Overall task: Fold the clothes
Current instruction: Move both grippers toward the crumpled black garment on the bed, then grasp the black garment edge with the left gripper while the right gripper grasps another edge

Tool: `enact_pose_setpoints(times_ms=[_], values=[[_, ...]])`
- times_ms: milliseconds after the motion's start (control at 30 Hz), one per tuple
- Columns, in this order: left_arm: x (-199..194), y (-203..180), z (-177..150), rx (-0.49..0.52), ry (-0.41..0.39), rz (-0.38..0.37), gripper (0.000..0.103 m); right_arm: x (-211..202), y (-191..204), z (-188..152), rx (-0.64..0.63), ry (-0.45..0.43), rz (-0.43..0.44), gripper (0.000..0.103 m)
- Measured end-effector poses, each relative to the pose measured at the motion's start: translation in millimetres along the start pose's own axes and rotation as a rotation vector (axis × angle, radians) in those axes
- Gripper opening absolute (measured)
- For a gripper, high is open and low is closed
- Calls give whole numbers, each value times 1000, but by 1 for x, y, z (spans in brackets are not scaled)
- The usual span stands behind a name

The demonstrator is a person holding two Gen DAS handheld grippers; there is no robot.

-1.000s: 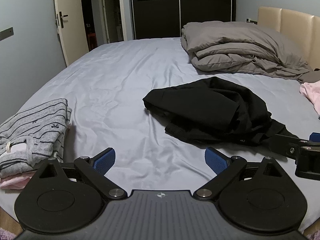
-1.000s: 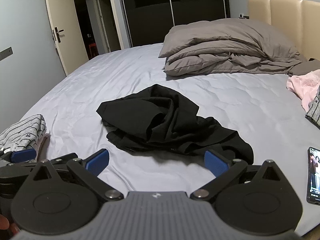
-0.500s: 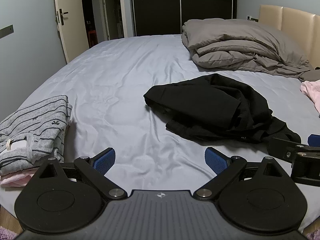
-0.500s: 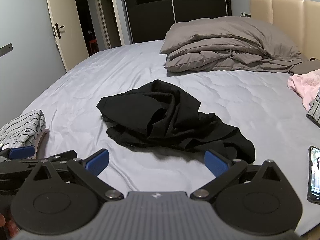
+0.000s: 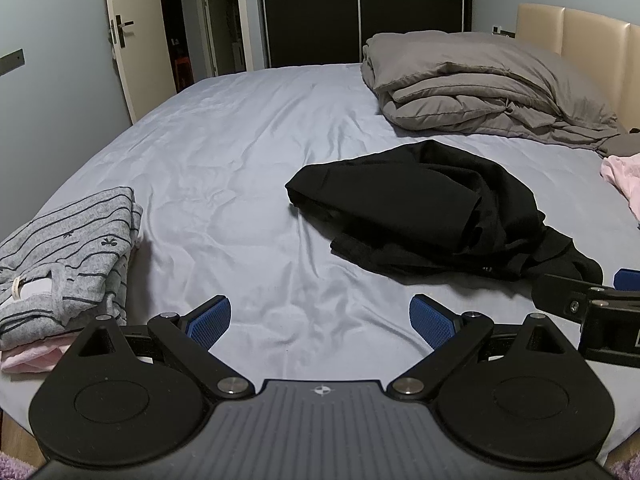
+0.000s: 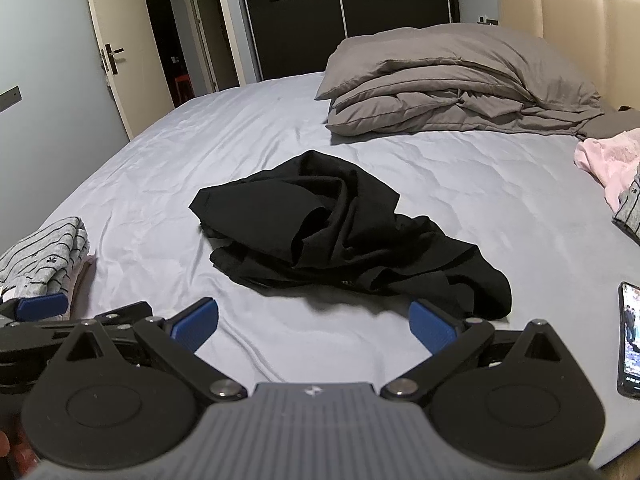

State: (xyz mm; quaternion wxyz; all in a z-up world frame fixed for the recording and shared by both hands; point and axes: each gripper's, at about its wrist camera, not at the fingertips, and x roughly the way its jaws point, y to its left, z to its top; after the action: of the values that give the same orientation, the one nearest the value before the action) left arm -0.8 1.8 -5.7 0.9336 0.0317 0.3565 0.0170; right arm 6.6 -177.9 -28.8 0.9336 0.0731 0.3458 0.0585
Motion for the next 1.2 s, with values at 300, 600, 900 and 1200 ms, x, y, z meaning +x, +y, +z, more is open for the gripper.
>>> enact_pose_setpoints(times_ms=[300, 600, 900, 1200], values=[[-1, -1, 0, 4, 0, -3, 98, 3, -3, -1, 2, 6, -5, 103], [-1, -6, -3, 24, 12, -3, 98, 5, -6, -1, 3, 6, -20, 103], [0, -6, -1, 24, 19, 0, 98, 9, -5, -2, -14, 18, -24, 103], [0, -5, -2, 37, 35, -34, 98, 14, -17, -1, -3, 64, -36, 102]])
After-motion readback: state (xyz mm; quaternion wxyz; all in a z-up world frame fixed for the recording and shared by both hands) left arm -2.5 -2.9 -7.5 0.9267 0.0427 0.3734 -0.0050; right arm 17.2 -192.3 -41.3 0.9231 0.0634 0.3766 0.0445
